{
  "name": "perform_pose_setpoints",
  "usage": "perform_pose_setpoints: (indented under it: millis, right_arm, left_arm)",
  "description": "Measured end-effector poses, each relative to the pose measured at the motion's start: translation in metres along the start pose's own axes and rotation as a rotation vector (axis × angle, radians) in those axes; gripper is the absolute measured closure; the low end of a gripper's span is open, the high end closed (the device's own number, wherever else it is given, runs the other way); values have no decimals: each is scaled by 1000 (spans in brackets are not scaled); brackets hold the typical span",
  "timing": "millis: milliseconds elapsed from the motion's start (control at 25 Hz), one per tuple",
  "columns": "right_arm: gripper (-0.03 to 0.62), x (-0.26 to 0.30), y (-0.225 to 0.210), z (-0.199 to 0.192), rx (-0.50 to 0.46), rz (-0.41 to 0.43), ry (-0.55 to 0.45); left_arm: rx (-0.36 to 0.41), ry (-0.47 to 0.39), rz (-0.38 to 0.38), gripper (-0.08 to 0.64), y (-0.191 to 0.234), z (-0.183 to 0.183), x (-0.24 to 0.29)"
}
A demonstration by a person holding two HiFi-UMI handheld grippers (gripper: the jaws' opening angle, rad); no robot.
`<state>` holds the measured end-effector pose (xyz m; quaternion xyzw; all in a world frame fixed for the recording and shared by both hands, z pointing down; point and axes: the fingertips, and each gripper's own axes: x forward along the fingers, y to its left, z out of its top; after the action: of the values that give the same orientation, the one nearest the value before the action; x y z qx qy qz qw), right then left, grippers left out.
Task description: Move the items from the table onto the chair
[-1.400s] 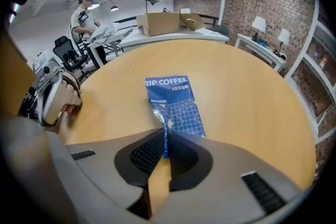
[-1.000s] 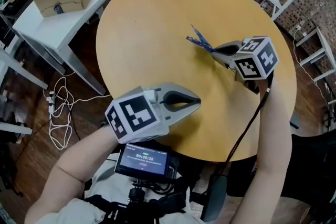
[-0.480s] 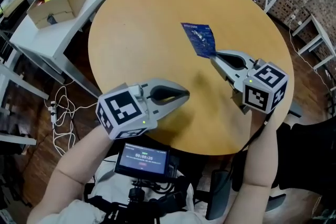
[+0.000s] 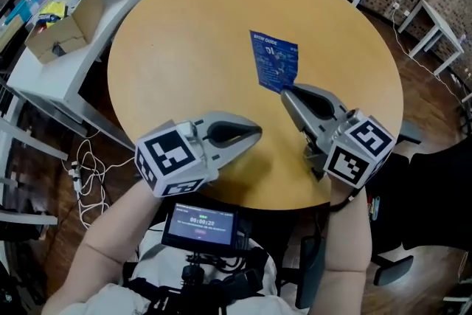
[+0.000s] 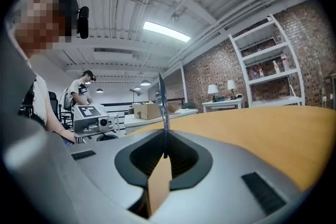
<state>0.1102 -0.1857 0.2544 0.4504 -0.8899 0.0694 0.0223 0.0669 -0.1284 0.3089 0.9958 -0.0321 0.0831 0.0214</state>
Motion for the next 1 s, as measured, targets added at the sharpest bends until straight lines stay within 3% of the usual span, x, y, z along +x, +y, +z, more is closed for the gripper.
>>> perform_pose_setpoints:
  millis: [400, 1000]
  right_arm:
    - [568, -73, -28, 2, 67, -123, -73]
    - [568, -206, -56, -19, 86, -377, -116]
  left_arm:
    - [16, 12, -106, 555, -33, 5, 54]
    - [46, 14, -260, 555, -108, 22, 142]
